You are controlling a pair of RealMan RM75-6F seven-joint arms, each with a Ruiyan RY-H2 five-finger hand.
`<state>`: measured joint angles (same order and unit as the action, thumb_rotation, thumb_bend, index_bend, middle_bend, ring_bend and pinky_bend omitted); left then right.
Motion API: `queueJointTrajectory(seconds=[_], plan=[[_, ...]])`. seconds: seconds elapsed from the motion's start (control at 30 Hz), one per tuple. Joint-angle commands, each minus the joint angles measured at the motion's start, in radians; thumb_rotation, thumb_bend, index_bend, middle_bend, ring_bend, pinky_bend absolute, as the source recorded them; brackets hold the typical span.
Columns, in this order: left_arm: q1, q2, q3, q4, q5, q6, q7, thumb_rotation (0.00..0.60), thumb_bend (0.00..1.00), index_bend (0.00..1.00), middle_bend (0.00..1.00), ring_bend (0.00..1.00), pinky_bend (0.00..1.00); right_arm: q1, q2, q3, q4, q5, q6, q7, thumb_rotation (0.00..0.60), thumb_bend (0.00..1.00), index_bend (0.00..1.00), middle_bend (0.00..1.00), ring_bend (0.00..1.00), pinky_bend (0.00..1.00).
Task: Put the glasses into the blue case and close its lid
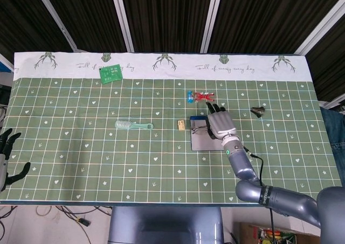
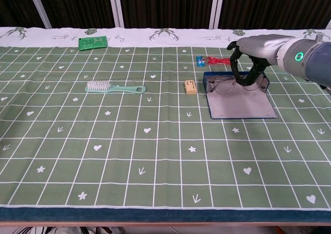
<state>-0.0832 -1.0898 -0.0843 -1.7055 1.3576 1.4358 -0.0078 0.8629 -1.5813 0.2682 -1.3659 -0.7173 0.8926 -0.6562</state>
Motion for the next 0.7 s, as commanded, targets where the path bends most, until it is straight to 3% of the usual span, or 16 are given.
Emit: queueJointTrajectory(seconds=[0.03, 0.7], plan=[[0.000, 0.000, 0.000, 0.000, 0.001, 0.000, 0.000, 0.600, 0.32, 0.10, 0.00, 0.00, 0.00, 0.007, -0.017, -0.009, 0.035, 0.012, -0.009, 0.008, 0.600, 0.48, 0.60, 0.00, 0.09, 0.18], [-0.001, 0.001, 0.000, 0.001, 0.001, -0.003, -0.003, 0.600, 0.32, 0.10, 0.00, 0.00, 0.00, 0.060, -0.082, -0.004, 0.165, 0.064, -0.041, 0.027, 0.600, 0.47, 0.60, 0.00, 0.09, 0.18]])
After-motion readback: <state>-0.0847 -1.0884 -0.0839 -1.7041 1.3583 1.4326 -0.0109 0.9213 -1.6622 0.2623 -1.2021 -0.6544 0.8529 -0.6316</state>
